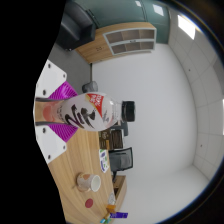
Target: Pour water
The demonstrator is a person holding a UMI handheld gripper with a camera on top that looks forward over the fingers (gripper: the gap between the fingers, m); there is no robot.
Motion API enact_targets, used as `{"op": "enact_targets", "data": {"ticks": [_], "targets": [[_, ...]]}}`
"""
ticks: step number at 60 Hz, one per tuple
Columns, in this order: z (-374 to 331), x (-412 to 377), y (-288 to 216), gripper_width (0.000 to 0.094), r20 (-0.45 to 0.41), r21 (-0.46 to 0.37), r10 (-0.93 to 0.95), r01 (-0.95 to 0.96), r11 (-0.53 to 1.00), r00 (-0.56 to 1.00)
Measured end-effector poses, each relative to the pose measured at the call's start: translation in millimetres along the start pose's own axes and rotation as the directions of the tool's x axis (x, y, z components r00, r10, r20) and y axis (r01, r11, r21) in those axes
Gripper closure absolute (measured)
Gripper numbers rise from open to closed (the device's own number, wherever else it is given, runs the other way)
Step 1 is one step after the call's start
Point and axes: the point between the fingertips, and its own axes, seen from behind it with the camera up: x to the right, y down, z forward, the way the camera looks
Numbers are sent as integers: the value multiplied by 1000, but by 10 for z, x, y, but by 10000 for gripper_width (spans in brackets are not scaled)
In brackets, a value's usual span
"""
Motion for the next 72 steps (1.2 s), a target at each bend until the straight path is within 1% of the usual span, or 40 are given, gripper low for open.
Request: {"op": "enact_targets", "data": {"ticks": [6, 12, 19, 20, 26, 30, 35, 40, 45, 51, 62, 66, 67, 72], "targets": [[-10, -12, -507, 674, 66, 37, 182, -185, 982, 981], [115, 197, -980, 675, 169, 32, 425, -436, 900, 889], [276, 465, -1436, 677, 286, -52, 707, -726, 685, 647], [243, 452, -1531, 677, 287, -66, 740, -758, 649, 608], [454, 808, -1679, 678, 339, -150, 874, -897, 416, 348], [543, 1038, -1732, 680, 337, -217, 930, -950, 225, 144], [707, 1324, -1654, 678, 317, -270, 945, -963, 9, -80], [837, 1510, -1511, 679, 270, -312, 929, -936, -164, -253], [939, 1672, -1293, 677, 226, -320, 904, -904, -283, -363], [978, 1781, -1146, 678, 195, -322, 889, -884, -340, -413], [982, 1771, -1150, 678, 175, -341, 912, -892, -298, -372], [976, 1775, -1206, 678, 179, -339, 936, -912, -229, -302], [853, 1803, -1212, 678, 185, -338, 941, -918, -209, -283], [941, 1789, -1318, 678, 211, -322, 972, -946, -34, -107]]}}
